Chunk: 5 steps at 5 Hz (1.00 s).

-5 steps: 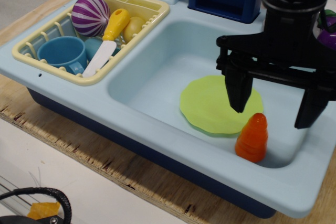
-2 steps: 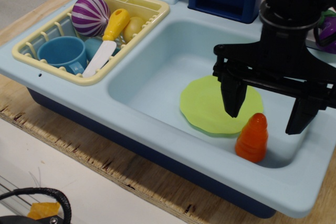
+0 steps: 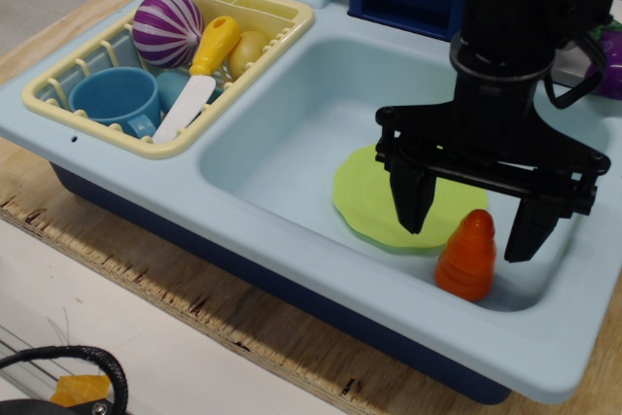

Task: Put carrot on plate

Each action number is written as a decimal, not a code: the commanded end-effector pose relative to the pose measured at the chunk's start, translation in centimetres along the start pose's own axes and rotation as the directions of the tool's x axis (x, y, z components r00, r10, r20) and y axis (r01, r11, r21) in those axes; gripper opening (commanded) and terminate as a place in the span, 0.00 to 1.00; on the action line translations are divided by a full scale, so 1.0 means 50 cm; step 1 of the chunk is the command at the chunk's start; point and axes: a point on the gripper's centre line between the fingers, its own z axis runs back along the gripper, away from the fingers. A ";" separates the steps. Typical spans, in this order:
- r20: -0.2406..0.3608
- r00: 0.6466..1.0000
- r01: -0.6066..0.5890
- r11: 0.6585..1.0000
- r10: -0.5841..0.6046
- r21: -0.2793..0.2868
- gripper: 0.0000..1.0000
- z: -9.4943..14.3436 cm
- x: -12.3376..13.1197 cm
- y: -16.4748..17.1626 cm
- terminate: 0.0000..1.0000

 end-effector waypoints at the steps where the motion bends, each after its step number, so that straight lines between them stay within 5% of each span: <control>1: 0.017 1.000 -0.015 0.999 0.015 -0.034 1.00 -0.001 0.008 0.002 0.00; 2: -0.036 0.999 -0.038 0.999 0.037 -0.029 0.00 -0.003 0.015 -0.004 0.00; 3: -0.029 0.999 -0.034 0.999 0.033 -0.038 0.00 -0.006 0.015 -0.006 0.00; 5: -0.121 0.988 -0.091 0.993 0.099 0.070 0.00 0.074 0.009 -0.031 0.00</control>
